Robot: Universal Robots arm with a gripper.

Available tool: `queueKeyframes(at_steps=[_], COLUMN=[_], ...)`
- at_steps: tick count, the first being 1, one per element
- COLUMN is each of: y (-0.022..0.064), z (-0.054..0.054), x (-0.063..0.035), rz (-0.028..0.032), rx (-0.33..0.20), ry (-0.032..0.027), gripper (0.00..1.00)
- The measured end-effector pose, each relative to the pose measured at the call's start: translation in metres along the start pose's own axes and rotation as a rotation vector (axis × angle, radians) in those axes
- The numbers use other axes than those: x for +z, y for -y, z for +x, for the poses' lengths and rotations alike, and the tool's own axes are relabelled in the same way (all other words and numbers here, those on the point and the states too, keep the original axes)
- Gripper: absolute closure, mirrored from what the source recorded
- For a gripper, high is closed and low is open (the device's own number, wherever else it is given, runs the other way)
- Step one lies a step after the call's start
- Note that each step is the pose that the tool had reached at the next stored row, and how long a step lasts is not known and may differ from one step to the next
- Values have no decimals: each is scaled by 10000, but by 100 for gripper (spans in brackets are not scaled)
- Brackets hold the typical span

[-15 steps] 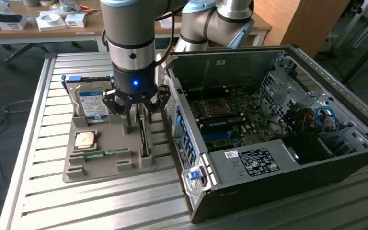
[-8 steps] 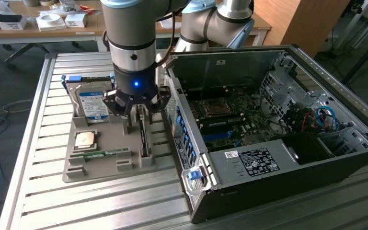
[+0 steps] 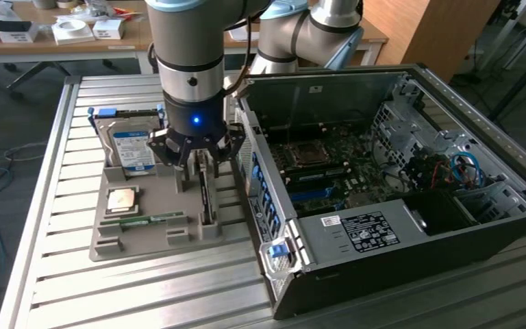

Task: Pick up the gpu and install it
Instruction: 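Pick up the gpu and move the gpu toward the slot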

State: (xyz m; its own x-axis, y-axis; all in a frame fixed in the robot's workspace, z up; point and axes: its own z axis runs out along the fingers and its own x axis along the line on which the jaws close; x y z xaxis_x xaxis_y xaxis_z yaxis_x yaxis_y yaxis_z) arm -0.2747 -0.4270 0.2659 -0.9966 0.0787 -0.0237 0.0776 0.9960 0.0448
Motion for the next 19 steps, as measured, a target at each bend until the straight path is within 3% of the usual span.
queueKeyframes(at_steps=[19], y=[10], z=[5], x=[223], rz=[-1], rx=[0], ry=[0], gripper=[47])
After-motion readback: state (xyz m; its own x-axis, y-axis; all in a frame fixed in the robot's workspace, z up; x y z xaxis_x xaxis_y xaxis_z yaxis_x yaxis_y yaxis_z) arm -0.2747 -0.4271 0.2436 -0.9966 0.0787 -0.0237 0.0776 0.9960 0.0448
